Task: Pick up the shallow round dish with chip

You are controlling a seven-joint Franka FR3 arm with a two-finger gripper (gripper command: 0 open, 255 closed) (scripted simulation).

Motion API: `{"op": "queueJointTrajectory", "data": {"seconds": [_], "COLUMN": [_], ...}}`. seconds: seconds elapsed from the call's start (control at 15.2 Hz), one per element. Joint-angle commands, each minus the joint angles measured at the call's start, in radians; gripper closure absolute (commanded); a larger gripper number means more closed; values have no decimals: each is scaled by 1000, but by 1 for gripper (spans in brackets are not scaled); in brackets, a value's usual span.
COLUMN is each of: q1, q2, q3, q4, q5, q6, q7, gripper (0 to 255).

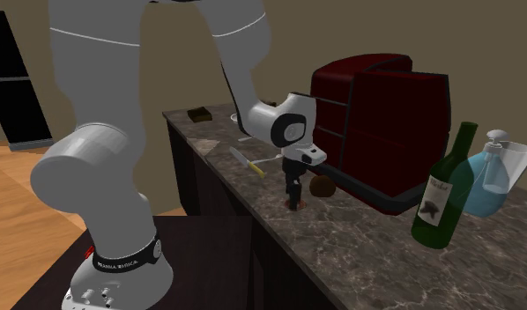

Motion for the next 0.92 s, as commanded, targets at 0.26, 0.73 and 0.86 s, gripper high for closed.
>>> {"op": "queueJointTrajectory", "data": {"seconds": [0.26, 0.73, 0.86], "q1": [8, 7, -3], "q2": [23, 24, -7], "q3": [-10, -11, 4], "q4": [3, 2, -1], "q5": [-20, -22, 5], "q6": [18, 20, -5], "q7": [15, 15, -4], "gripper": [255, 255, 255]}}
